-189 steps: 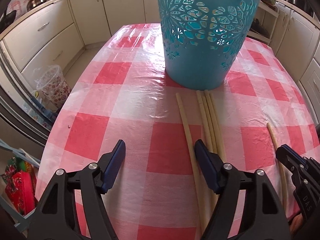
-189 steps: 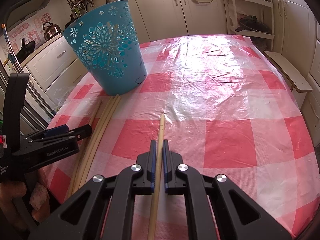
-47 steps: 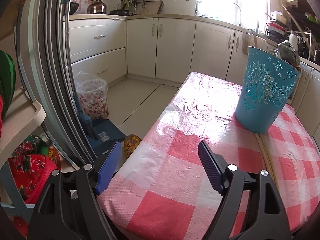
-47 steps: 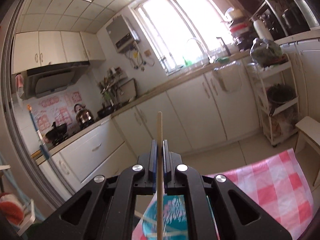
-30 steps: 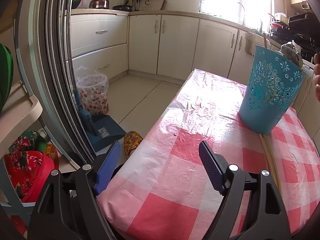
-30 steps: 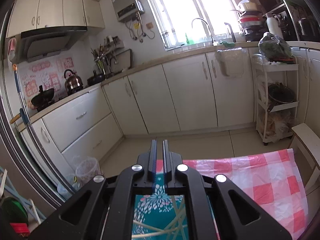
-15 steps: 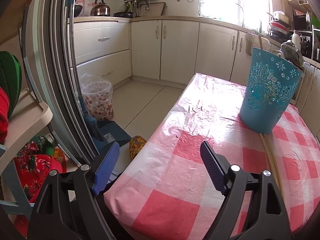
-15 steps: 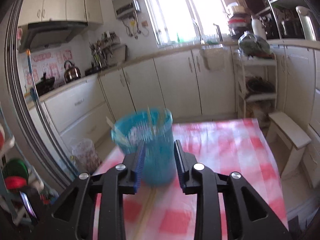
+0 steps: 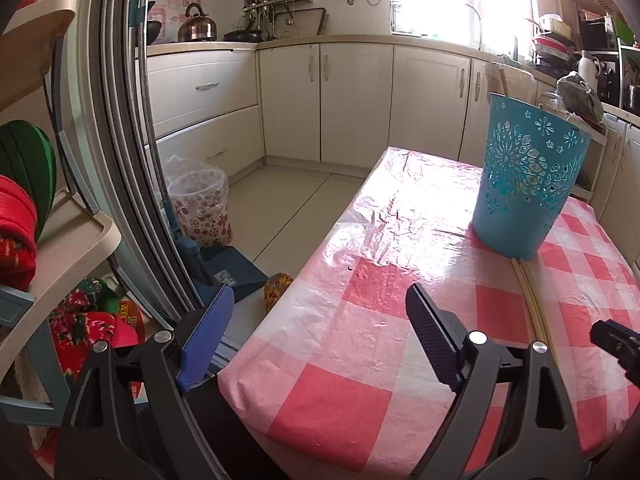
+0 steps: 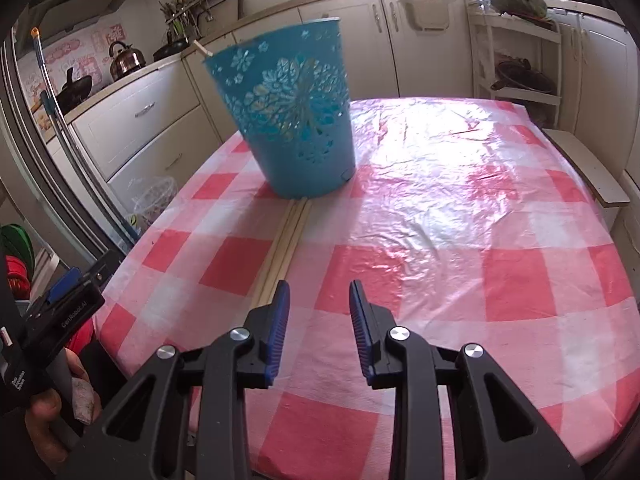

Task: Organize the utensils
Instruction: 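Lower the open right tool back to the loose sticks beside the basket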

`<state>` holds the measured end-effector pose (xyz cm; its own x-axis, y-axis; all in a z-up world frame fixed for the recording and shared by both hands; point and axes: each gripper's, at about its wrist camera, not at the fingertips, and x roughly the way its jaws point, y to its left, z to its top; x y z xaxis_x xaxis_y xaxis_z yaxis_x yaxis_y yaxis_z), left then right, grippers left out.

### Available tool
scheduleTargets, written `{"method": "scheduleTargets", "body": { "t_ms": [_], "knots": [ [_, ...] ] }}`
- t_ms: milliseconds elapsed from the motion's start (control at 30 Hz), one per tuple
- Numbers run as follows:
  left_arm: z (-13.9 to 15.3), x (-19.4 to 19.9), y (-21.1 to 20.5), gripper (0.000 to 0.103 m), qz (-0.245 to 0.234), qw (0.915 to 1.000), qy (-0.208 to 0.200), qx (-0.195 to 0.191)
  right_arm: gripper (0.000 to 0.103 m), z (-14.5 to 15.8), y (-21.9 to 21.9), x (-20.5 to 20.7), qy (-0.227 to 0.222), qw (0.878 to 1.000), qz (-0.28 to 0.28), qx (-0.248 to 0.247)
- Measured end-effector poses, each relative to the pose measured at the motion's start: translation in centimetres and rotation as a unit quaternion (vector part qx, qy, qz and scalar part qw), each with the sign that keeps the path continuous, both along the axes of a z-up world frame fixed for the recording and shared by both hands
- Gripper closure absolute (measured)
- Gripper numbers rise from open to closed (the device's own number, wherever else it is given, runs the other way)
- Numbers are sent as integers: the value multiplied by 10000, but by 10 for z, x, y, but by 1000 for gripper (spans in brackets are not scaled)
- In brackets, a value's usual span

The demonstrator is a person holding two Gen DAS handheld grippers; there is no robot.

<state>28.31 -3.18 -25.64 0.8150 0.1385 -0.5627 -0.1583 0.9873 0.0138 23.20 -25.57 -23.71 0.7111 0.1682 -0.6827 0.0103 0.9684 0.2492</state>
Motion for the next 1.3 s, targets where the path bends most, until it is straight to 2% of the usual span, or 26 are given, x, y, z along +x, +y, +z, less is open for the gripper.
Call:
{"method": "scheduleTargets", "body": {
  "t_ms": [200,500,767,967,1133,1233,1300],
  "knots": [
    [-1,-3,2,17,-8,10000,62,7,72,-16,6,-4,179,9998,3,-31],
    [-5,-4,3,15,-32,9999,134,18,72,-18,23,11,226,9997,98,-46],
    [-11,0,4,14,-32,9998,219,7,72,-22,34,17,281,9991,179,-265],
    [-13,2,3,14,-39,9996,267,17,72,-19,23,15,177,9998,56,46],
    [-14,2,1,14,-54,9996,277,34,72,-16,22,27,221,9996,-63,-152],
    [-14,2,1,14,-57,9996,281,52,72,-20,22,36,393,9987,-113,-299],
    [-12,2,1,14,-56,9996,291,12,76,-21,23,37,389,9982,-105,-442]
  ]
}}
